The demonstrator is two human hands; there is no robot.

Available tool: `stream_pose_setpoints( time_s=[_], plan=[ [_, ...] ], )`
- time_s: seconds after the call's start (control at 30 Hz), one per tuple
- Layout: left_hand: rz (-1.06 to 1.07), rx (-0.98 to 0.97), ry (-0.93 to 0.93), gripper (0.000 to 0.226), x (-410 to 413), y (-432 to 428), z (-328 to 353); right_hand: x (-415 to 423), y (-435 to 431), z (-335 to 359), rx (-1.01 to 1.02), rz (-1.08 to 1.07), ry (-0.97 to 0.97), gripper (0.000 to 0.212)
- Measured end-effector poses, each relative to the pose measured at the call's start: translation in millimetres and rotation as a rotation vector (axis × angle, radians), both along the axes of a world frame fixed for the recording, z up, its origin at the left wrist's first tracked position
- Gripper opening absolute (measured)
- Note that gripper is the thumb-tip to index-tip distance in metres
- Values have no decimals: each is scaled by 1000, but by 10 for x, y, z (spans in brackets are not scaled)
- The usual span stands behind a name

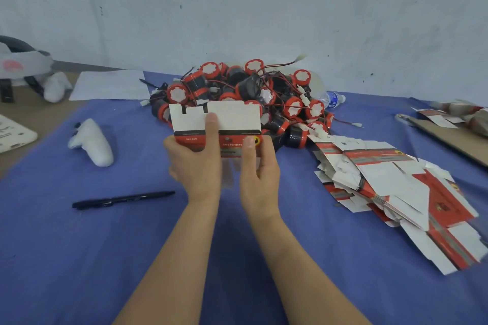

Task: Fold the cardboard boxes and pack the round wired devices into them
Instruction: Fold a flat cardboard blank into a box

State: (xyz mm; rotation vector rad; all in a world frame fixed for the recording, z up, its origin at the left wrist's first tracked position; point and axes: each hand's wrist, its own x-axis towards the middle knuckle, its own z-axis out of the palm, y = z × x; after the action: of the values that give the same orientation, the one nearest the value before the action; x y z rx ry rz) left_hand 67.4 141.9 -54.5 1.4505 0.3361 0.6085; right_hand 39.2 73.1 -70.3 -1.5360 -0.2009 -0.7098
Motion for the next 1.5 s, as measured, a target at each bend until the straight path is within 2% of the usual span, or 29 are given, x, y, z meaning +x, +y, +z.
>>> stream_pose_setpoints(
  time_s=[0.1, 0.2, 0.3, 0.4, 0.57, 0.7, 0.83, 0.93, 1.03, 1.17, 1.3, 1.5],
  plan=[
    [69, 68, 25, 49, 41, 62, 1, -27, 15, 20, -81, -46, -58, 15],
    [102, 137, -49, 44, 35, 99, -8, -35, 22, 20, -126, -77, -88, 16],
    [26, 75, -114, 45, 11, 73, -11, -27, 63, -21, -214, -121, -93, 31],
    [-48, -5, -88, 53, 28, 60, -16, -6, 61, -49, -268, -151, -56, 45],
    [-39, -119, -6, 57, 83, 78, -46, 25, -4, -76, -341, -217, -52, 50],
    [-10, -57, -18, 45, 70, 78, -71, 26, 6, -76, -383, -231, -59, 49],
    [-54, 76, -197, 26, -24, 25, -75, 48, -40, -64, -346, -241, 69, 48],
    [-164, 157, -289, 38, -61, -25, -88, 88, -134, -58, -340, -220, 166, 54],
    [-353, 150, -309, 59, -105, -87, -87, 92, -132, -56, -251, -79, 217, 74],
    [-414, 94, -296, 48, -109, -65, -62, 110, -221, -59, -100, 7, 245, 51],
    [-494, 65, -269, 48, -122, -56, -64, 108, -357, 42, -23, 75, 177, 65],
    [-469, 22, -262, 49, -105, -54, -79, 86, -492, 103, -9, 177, 117, 37]
  ],
)
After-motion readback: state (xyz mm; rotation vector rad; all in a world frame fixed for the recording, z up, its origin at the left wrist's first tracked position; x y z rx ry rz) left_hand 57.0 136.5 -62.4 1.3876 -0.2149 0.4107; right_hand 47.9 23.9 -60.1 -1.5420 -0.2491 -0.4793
